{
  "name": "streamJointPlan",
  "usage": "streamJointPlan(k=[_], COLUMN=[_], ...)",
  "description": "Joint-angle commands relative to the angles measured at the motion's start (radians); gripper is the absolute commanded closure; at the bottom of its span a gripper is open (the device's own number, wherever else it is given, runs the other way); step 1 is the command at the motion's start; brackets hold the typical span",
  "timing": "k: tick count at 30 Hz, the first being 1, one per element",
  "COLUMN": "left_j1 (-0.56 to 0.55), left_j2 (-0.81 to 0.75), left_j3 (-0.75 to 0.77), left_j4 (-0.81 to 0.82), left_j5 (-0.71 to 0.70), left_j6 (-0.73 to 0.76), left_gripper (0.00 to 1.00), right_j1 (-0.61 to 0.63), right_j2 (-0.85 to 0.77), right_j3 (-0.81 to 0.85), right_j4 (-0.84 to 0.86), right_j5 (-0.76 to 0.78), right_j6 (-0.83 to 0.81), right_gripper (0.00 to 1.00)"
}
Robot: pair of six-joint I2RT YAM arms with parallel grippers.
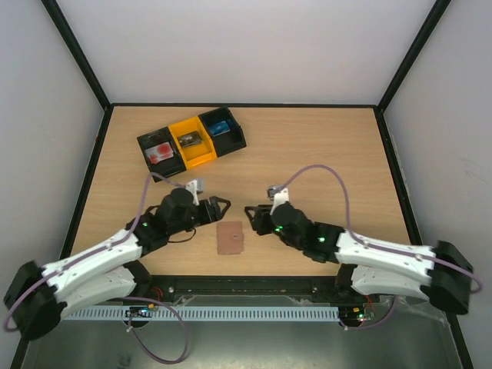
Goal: Take the credit cards out of the card holder
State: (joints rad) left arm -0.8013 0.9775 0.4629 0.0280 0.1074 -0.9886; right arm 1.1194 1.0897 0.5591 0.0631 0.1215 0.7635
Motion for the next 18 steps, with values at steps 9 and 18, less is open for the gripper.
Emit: streamJointPlan(k=[9, 18], left_j1=[-0.001, 0.0], left_j2=[-0.343, -0.462], left_j3=[0.227, 0.241], left_j4=[-0.47, -0.506], left_j5=[-0.225, -0.239], left_j6=[0.158, 0.18], left_gripper=[0.0, 0.0], right_j1=[-0.007, -0.007], right_j2=[-0.518, -0.642], right_j3=[-0.002, -0.008], right_j4=[-0.408, -0.468], right_j5=[0.332, 0.368], right_j6=[0.037, 0.086], right_gripper=[0.03, 0.02])
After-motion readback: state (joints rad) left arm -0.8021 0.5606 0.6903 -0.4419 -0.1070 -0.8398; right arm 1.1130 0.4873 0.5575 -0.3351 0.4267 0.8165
